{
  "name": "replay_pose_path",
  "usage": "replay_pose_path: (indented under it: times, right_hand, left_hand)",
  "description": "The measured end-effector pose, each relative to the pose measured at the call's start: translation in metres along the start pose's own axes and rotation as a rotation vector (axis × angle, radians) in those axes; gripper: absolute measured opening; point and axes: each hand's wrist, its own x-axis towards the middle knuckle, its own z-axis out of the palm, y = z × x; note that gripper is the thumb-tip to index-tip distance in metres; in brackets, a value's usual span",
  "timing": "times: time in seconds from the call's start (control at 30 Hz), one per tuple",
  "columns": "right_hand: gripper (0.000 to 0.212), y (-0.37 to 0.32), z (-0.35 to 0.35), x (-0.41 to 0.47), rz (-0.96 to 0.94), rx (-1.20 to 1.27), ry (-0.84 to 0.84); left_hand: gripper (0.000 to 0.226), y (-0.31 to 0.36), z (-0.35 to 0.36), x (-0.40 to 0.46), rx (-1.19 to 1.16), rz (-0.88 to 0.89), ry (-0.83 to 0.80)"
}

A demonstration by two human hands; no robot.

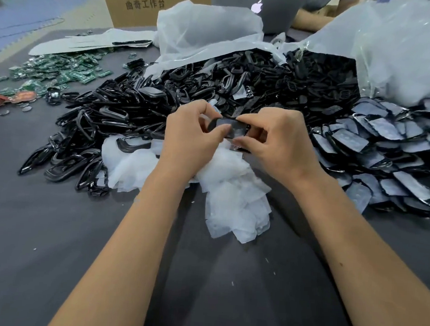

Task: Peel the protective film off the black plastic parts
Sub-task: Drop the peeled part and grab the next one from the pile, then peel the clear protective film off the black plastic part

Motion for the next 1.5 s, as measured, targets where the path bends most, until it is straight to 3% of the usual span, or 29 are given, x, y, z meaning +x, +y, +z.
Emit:
replay_pose_path:
  times: [0.33,0.43,0.77,0.87,1.0,1.1,1.2,1.27,1.43,1.5]
  right_hand:
    - [0.045,0.055,-0.094,-0.025,0.303,-0.304,0.08]
    - [0.044,0.068,-0.112,-0.037,0.394,-0.367,0.1]
    - [0.055,0.072,-0.13,-0.039,0.541,-0.383,0.032]
    - [0.045,0.065,-0.129,-0.031,0.527,-0.374,0.079]
    - [0.018,0.037,-0.101,-0.01,0.423,-0.23,0.156]
    - [0.013,0.014,-0.067,0.005,0.34,-0.193,-0.006]
    - [0.038,0.006,-0.03,0.017,0.335,-0.347,-0.334]
    - [0.041,0.002,-0.011,0.022,0.313,-0.441,-0.473]
    - [0.014,0.005,0.01,0.033,0.312,-0.45,-0.481]
    - [0.012,0.008,0.013,0.037,0.336,-0.43,-0.422]
  left_hand:
    - [0.03,0.081,0.105,0.007,-0.069,0.053,-0.014]
    - [0.024,0.096,0.133,0.002,-0.093,0.066,-0.069]
    - [0.019,0.102,0.145,-0.01,-0.065,0.114,-0.109]
    - [0.017,0.096,0.13,-0.014,-0.065,0.11,-0.083]
    - [0.02,0.078,0.097,-0.017,0.019,0.122,-0.051]
    - [0.023,0.055,0.066,-0.018,0.148,0.123,-0.017]
    - [0.025,0.026,0.037,-0.017,0.357,0.097,0.018]
    - [0.027,0.008,0.021,-0.018,0.463,0.044,0.004]
    - [0.028,-0.009,0.006,-0.017,0.451,-0.006,-0.009]
    - [0.022,-0.009,0.005,-0.012,0.456,0.007,0.012]
